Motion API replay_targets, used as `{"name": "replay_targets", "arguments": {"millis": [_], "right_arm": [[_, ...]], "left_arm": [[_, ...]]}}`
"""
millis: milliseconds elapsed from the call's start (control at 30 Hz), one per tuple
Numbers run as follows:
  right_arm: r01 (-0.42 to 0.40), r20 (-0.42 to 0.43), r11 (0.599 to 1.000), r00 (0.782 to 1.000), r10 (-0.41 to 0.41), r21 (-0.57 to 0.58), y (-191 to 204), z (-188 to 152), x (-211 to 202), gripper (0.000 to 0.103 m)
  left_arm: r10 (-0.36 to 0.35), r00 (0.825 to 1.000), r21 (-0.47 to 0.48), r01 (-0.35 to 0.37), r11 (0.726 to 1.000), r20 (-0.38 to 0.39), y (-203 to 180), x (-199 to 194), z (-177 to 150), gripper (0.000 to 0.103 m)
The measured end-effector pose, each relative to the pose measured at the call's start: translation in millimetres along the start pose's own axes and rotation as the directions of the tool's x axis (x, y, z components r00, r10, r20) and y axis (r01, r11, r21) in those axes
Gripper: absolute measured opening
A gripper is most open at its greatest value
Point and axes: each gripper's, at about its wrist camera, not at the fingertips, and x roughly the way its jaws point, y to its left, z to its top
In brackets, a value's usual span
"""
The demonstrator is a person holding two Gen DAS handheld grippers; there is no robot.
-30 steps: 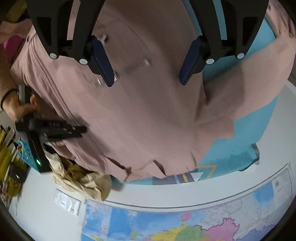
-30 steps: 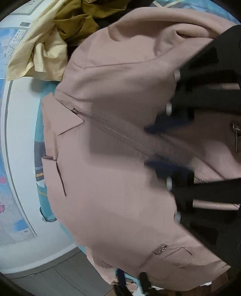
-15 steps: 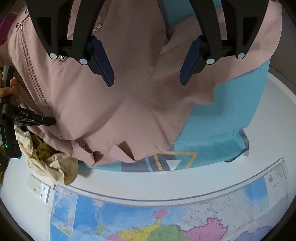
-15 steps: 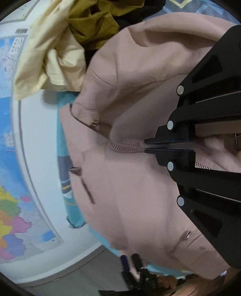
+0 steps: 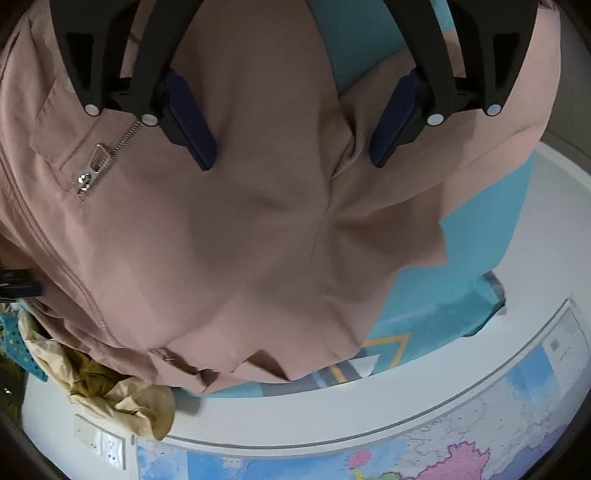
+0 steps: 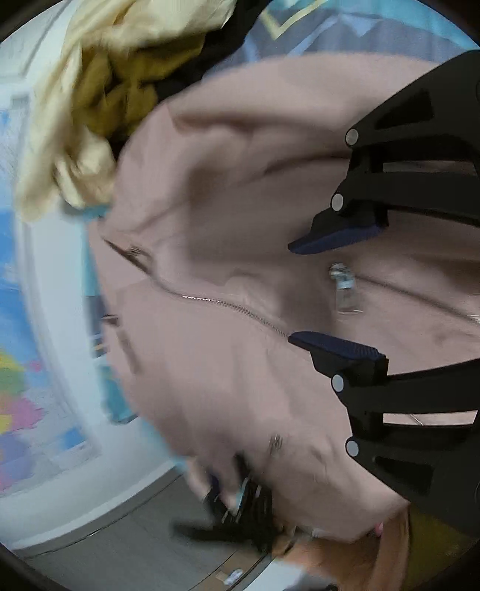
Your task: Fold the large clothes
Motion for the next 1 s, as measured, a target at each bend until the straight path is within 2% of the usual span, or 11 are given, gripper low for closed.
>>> {"name": "replay_targets", "arguments": {"millis": [100, 167, 333, 467, 533, 567, 600, 633, 733, 867, 1000], "right_arm": [[0.031, 0.137, 0.997, 0.990, -0.042, 0.076, -24, -16, -57, 0.057], [0.068, 0.163, 0.986, 0.982, -0.094, 0.153, -49, -36, -88, 0.061], [0.102, 0.070, 0.955, 0.989, -0.126, 0.278, -84, -90, -105, 0.068], [0.113, 0.014, 0.962, 0.993, -0.120, 0.250, -62, -128, -101, 0.072], [0.146, -0.015, 0.967, 0.989, -0.146, 0.209, -49, -140, -94, 0.064], [0.167, -0.018, 0.966, 0.986, -0.167, 0.198, -46, -142, -94, 0.042], [0.149, -0.011, 0.965, 0.989, -0.150, 0.215, -50, -143, -96, 0.011], [0.090, 0.006, 0.961, 0.996, -0.095, 0.263, -57, -143, -102, 0.003], [0.007, 0.145, 0.945, 0.988, -0.057, 0.328, -69, -122, -142, 0.004], [-0.045, 0.337, 0.940, 0.938, -0.077, 0.339, -89, -79, -211, 0.003], [0.083, 0.249, 0.930, 0.952, -0.181, 0.359, -107, -63, -195, 0.010]], "left_arm": [[-0.013, 1.000, -0.069, 0.013, 0.998, -0.003, 5, -9, 6, 0.079], [-0.040, 0.998, -0.103, 0.044, 0.994, 0.048, 6, -25, 11, 0.078], [-0.080, 0.987, -0.070, 0.091, 0.993, 0.141, -12, -53, 29, 0.078], [-0.120, 0.984, 0.004, 0.120, 0.993, 0.134, -41, -52, 40, 0.078], [-0.150, 0.981, 0.041, 0.146, 0.988, 0.126, -55, -48, 44, 0.078], [-0.169, 0.978, 0.061, 0.163, 0.985, 0.119, -63, -45, 47, 0.078], [-0.182, 0.977, 0.077, 0.174, 0.982, 0.113, -71, -43, 49, 0.078], [-0.198, 0.974, 0.098, 0.188, 0.977, 0.106, -80, -40, 53, 0.078], [-0.235, 0.968, 0.149, 0.220, 0.964, 0.092, -100, -37, 58, 0.078], [-0.294, 0.952, 0.226, 0.270, 0.936, 0.083, -128, -38, 67, 0.078], [-0.339, 0.940, 0.263, 0.316, 0.911, 0.045, -151, -30, 71, 0.079]]}}
